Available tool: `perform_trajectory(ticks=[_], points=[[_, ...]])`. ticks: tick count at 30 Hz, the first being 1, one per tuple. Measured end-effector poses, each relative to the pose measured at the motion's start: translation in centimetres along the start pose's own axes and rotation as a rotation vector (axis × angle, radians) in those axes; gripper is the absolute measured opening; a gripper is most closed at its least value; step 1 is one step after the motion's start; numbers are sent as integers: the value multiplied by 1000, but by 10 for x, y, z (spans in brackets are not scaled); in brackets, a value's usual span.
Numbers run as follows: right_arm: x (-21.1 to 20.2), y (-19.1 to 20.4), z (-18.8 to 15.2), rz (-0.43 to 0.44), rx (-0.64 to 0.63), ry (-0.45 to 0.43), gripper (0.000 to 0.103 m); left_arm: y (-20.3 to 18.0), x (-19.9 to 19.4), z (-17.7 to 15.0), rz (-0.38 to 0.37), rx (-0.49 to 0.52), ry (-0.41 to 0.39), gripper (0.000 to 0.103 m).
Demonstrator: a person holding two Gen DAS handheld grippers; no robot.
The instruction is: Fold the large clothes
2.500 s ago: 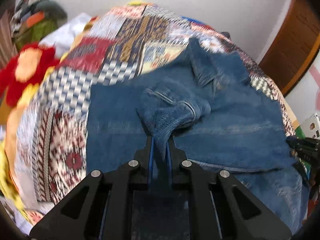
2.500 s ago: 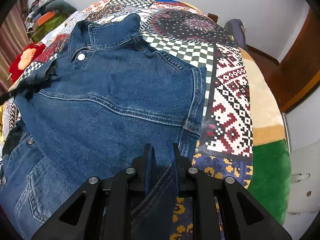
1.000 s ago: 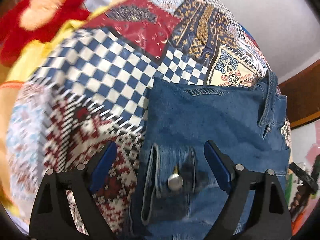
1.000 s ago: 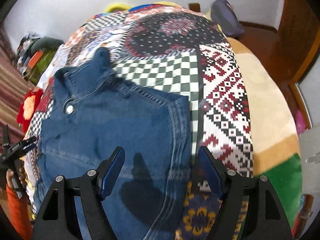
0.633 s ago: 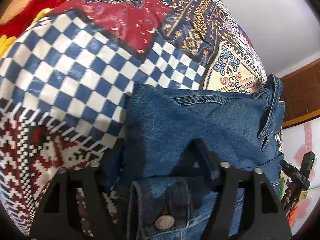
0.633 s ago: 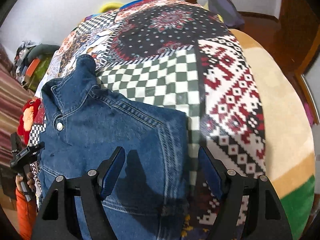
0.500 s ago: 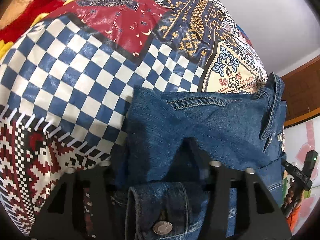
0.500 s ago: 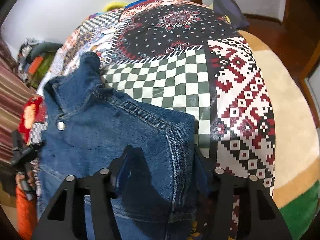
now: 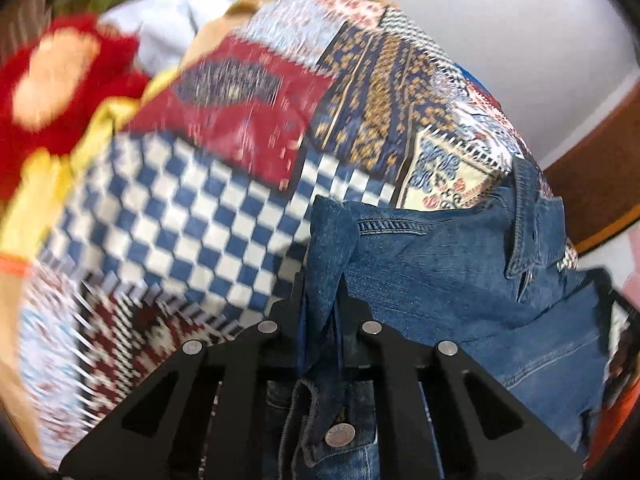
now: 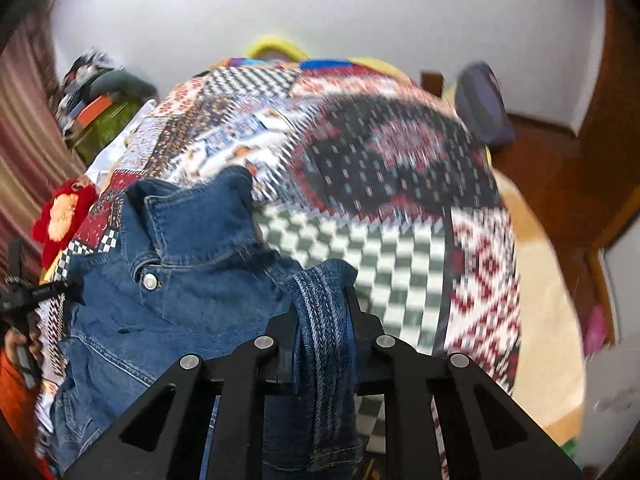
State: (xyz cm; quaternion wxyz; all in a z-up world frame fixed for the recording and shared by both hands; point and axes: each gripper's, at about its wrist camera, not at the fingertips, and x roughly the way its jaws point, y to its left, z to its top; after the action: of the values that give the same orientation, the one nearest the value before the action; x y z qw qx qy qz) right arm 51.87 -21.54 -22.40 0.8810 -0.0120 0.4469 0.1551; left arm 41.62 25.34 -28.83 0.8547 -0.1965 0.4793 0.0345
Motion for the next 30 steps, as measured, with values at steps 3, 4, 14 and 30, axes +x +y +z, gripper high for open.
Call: perform_trajectory(ticks=[3, 4, 14, 30], points=[[-5, 8, 14, -7, -31, -32, 14, -10, -12, 10, 23, 55, -34, 10], [-5, 10, 18, -9, -39, -35, 14, -12, -13, 14, 28, 64, -42, 10], [24, 17, 63, -104, -85, -66, 13, -19, 9, 51, 120, 97, -78, 10], [111, -19, 30, -238, -68, 78, 20, 14, 59, 44, 145, 16, -8, 20]])
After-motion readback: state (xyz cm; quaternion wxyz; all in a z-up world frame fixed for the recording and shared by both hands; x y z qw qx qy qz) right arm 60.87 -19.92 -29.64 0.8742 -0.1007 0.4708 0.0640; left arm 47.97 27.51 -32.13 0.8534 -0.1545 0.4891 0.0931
